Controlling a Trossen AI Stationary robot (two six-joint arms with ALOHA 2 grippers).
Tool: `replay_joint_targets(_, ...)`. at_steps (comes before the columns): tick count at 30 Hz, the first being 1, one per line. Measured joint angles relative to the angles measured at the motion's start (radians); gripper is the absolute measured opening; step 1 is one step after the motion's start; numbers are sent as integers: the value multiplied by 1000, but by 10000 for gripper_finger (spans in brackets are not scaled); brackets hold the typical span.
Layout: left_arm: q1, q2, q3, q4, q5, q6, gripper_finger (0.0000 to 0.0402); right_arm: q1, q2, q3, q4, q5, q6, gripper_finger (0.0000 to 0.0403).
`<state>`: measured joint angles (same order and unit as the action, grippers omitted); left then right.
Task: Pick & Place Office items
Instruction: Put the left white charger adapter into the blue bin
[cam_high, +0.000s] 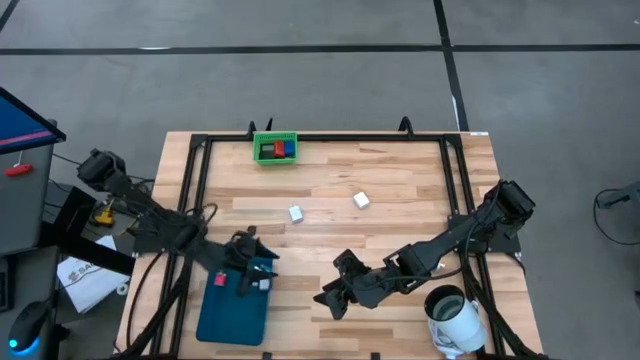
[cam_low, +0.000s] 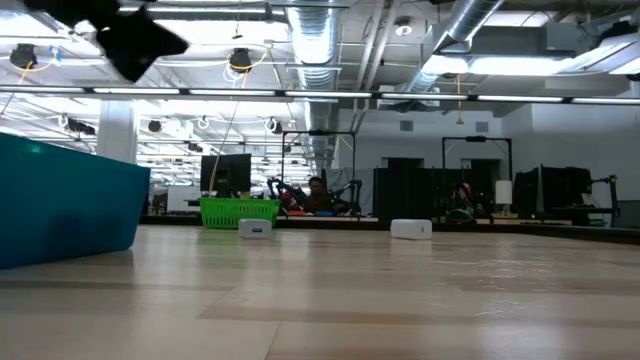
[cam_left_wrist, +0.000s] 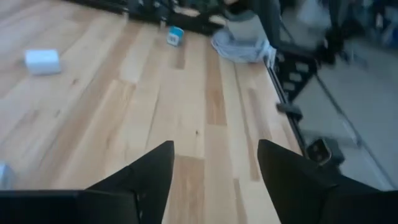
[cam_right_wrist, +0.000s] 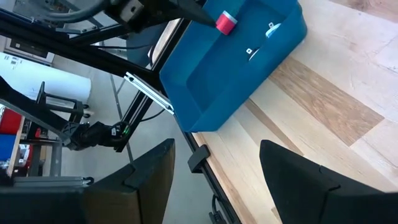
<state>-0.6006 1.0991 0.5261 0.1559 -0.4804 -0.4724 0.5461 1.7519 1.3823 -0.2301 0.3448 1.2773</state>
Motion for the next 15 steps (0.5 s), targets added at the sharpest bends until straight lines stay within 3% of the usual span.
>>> replay_joint_targets(4, 146, 8, 120, -231, 241, 96, 247, 2, 0, 0, -2, 0, -15, 227)
replay_joint_targets(8, 317, 28, 203, -468, 420, 182, 262, 4, 0, 0, -2, -1, -29, 227)
replay_joint_targets(12, 473, 69, 270, -627, 536, 302, 270, 10, 0, 0, -5, -1, -44, 227)
replay_joint_targets(15, 579, 133, 331, -728, 553, 273, 275, 10, 0, 0, -12, -1, -47, 226)
